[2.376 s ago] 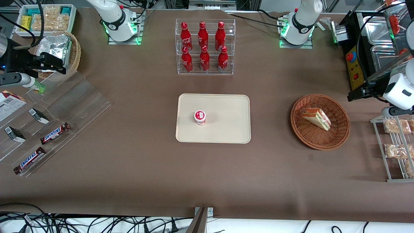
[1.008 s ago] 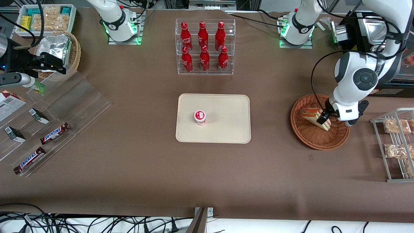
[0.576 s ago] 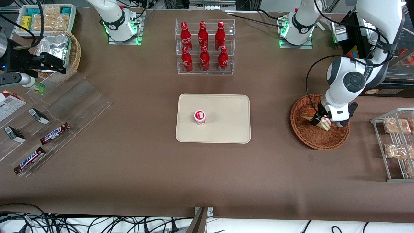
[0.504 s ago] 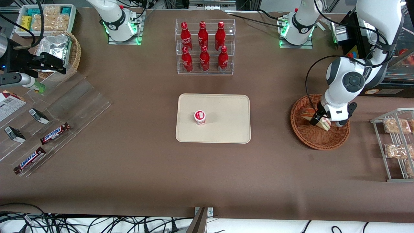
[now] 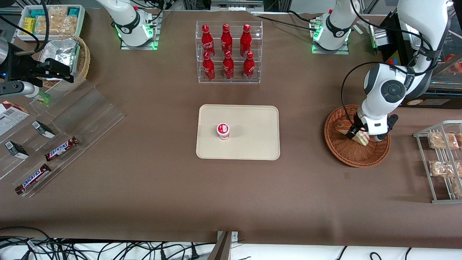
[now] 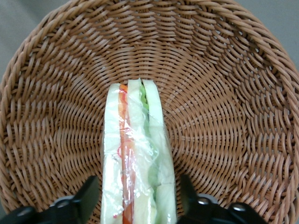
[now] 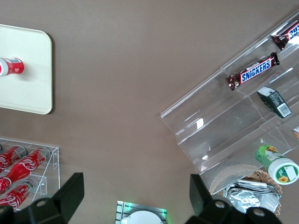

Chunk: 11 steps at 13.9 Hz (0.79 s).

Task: Place sandwich from basket to tray
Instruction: 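Lift the sandwich out of the basket and carry it toward the cream tray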

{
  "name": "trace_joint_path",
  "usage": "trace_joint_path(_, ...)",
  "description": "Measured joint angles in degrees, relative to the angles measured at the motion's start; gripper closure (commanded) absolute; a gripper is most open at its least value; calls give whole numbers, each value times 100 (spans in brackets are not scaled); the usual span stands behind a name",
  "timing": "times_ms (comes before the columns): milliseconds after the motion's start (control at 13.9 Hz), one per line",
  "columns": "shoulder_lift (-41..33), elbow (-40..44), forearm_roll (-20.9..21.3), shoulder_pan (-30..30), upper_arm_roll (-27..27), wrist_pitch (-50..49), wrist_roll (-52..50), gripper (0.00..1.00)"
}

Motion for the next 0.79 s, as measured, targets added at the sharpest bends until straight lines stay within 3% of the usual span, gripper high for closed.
trace_joint_path(360,-115,126,2,61,2,-252,27,100)
trace_joint_path(576,-326,704,-71,70,-112,-1345,325,100)
trace_joint_path(792,-502,1622,-587,42,-278,-2727,982,100)
